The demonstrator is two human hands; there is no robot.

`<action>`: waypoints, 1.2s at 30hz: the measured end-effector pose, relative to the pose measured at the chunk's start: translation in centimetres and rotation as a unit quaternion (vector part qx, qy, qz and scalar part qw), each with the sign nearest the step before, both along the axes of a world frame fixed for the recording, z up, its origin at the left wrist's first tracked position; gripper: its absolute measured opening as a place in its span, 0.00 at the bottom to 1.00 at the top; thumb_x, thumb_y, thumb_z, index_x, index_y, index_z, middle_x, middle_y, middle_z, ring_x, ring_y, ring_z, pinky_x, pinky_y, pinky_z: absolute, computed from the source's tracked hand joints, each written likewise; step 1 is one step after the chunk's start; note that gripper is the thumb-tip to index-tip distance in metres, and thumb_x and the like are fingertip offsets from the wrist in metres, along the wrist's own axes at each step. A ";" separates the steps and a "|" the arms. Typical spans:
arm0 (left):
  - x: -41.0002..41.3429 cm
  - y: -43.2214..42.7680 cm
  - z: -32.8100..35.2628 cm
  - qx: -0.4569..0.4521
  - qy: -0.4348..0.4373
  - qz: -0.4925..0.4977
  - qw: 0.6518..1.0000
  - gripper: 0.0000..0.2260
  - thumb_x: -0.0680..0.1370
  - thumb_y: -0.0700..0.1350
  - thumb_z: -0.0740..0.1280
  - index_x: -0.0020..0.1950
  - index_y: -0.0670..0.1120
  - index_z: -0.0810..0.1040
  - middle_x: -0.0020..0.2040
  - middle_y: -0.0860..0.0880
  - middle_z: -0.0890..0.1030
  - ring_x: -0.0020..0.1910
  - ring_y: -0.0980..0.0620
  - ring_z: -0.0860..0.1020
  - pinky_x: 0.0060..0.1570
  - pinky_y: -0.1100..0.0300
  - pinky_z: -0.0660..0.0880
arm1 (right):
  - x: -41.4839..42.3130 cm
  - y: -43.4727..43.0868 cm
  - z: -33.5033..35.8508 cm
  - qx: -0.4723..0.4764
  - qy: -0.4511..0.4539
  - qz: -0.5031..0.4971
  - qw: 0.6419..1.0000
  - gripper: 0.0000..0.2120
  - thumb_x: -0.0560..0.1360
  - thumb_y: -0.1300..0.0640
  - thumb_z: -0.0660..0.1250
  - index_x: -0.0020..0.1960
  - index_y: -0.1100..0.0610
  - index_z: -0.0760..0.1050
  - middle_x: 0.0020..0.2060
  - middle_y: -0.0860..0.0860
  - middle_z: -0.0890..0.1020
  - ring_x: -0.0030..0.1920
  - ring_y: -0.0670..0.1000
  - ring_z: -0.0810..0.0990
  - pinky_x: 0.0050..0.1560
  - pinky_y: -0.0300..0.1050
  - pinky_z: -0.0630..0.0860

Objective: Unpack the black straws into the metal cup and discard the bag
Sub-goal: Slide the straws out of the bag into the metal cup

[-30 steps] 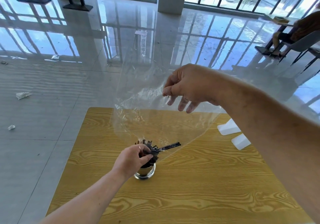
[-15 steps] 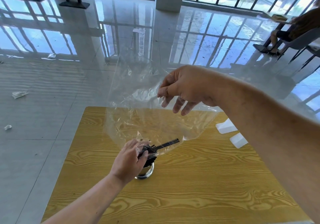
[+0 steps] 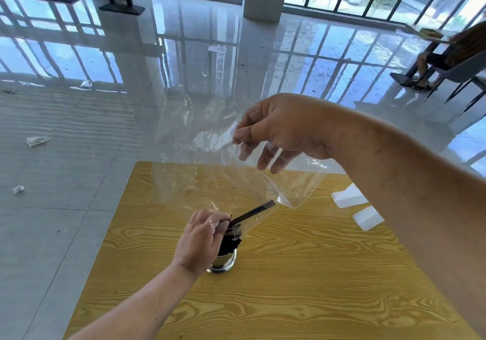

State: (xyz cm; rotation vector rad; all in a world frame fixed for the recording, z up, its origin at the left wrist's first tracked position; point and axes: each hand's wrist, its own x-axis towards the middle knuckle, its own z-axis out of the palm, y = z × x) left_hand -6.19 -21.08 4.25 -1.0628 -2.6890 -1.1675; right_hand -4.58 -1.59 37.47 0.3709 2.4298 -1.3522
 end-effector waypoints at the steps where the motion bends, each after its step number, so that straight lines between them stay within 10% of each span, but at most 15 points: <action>1: 0.0 -0.1 0.0 0.003 0.006 0.015 1.000 0.12 0.84 0.52 0.64 0.60 0.49 0.83 0.53 0.55 0.78 0.56 0.54 0.75 0.63 0.56 0.76 | 0.0 0.1 0.3 -0.001 0.002 -0.001 1.000 0.05 0.82 0.56 0.72 0.52 0.56 0.84 0.43 0.54 0.90 0.37 0.54 0.88 0.36 0.49 0.84; 13: -0.3 -1.1 0.2 0.027 0.182 0.060 0.981 0.40 0.69 0.75 0.66 0.48 0.35 0.83 0.44 0.43 0.78 0.47 0.47 0.76 0.51 0.56 0.75 | 1.1 1.7 0.6 -0.075 -0.031 -0.019 0.997 0.06 0.83 0.56 0.70 0.55 0.58 0.84 0.46 0.54 0.89 0.37 0.53 0.86 0.35 0.46 0.82; 17: -0.4 -1.5 -0.2 0.012 0.230 0.039 0.972 0.31 0.75 0.71 0.70 0.44 0.41 0.88 0.46 0.43 0.80 0.45 0.46 0.77 0.50 0.58 0.75 | 1.2 1.2 -0.7 -0.075 -0.035 -0.034 0.996 0.06 0.83 0.57 0.70 0.55 0.59 0.84 0.46 0.56 0.89 0.36 0.54 0.86 0.34 0.46 0.82; 22: -0.2 -1.4 -0.8 0.022 0.182 -0.010 0.983 0.35 0.70 0.69 0.78 0.63 0.46 0.73 0.50 0.45 0.81 0.49 0.47 0.78 0.53 0.55 0.77 | 1.5 1.2 -2.4 -0.034 -0.018 -0.068 0.997 0.05 0.83 0.57 0.70 0.52 0.58 0.84 0.42 0.55 0.89 0.34 0.53 0.86 0.32 0.46 0.82; 28: 0.4 -1.0 -1.1 -0.031 -0.001 -0.040 0.999 0.30 0.71 0.71 0.73 0.60 0.49 0.83 0.55 0.54 0.84 0.58 0.50 0.81 0.62 0.50 0.77 | 1.7 1.3 -4.5 -0.028 -0.021 -0.097 0.995 0.06 0.83 0.58 0.70 0.54 0.60 0.83 0.41 0.55 0.89 0.31 0.52 0.84 0.32 0.47 0.83; 36: 0.8 0.1 -1.4 -0.059 0.017 -0.056 0.997 0.15 0.75 0.57 0.79 0.56 0.50 0.88 0.51 0.55 0.88 0.55 0.51 0.83 0.61 0.48 0.78 | 2.0 1.5 -6.1 -0.037 -0.027 -0.112 0.993 0.05 0.83 0.58 0.69 0.52 0.58 0.83 0.41 0.56 0.87 0.31 0.52 0.83 0.33 0.47 0.83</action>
